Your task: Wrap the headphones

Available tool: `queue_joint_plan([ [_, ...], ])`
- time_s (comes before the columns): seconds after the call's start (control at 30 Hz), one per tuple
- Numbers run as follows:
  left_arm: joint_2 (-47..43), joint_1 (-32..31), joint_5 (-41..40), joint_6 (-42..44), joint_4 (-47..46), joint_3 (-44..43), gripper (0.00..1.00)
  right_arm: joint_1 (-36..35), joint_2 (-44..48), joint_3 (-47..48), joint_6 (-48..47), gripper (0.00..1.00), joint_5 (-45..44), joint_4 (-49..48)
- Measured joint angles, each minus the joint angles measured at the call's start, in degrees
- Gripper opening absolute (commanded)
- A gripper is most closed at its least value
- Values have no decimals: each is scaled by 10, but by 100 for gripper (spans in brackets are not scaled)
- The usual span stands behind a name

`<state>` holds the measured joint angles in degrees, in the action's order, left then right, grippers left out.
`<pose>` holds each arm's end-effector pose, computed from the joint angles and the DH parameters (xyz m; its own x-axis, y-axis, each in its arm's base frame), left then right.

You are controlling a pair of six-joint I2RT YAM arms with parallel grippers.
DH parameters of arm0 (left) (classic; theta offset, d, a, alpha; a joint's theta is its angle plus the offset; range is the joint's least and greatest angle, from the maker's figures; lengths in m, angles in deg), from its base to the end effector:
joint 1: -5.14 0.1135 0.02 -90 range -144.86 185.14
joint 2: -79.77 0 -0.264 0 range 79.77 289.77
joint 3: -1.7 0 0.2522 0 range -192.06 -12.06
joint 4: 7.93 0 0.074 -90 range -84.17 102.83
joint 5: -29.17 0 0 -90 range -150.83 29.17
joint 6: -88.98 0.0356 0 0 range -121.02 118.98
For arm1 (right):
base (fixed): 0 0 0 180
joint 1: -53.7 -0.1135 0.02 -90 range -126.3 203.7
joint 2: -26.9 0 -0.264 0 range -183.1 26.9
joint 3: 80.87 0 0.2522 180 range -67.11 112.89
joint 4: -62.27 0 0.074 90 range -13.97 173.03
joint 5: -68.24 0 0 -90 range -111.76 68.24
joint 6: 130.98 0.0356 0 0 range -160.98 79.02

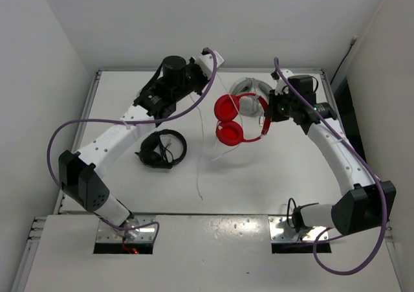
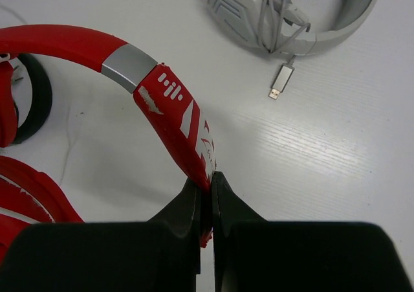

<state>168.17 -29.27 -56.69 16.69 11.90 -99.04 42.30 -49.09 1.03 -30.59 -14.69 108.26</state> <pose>0.3018 -0.2098 0.4170 0.0870 0.3082 -0.9473 0.6259 0.7229 0.2926 0.2840 0.0617 0.3252 -0.6728 0.0469 -0.7383 -0.1699 0.9615 0.2159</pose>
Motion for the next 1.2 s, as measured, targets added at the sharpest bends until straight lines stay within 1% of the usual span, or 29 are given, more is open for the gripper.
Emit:
queue_joint_plan([
  [0.2,23,15,-27,16,-13,-16,0,0,8,-1,-19,0,26,5],
  [0.37,71,55,-38,17,-16,-51,0,-1,20,-7,-44,0,40,13],
  [0.47,83,72,-35,15,-15,-52,0,-7,21,-10,-59,0,43,19],
  [0.7,127,83,-50,11,-14,-105,0,-11,21,-16,-71,0,45,25],
  [0.83,129,117,-57,0,-8,-106,0,0,22,-16,-74,0,45,26],
  [1.0,124,176,-49,-11,-7,-72,0,20,28,-17,-67,0,50,22],
  [1.1,113,192,-26,-13,-2,-27,0,36,28,-16,-51,0,65,19],
  [1.2,85,200,18,-10,4,35,0,64,28,-9,-19,0,87,29],
])
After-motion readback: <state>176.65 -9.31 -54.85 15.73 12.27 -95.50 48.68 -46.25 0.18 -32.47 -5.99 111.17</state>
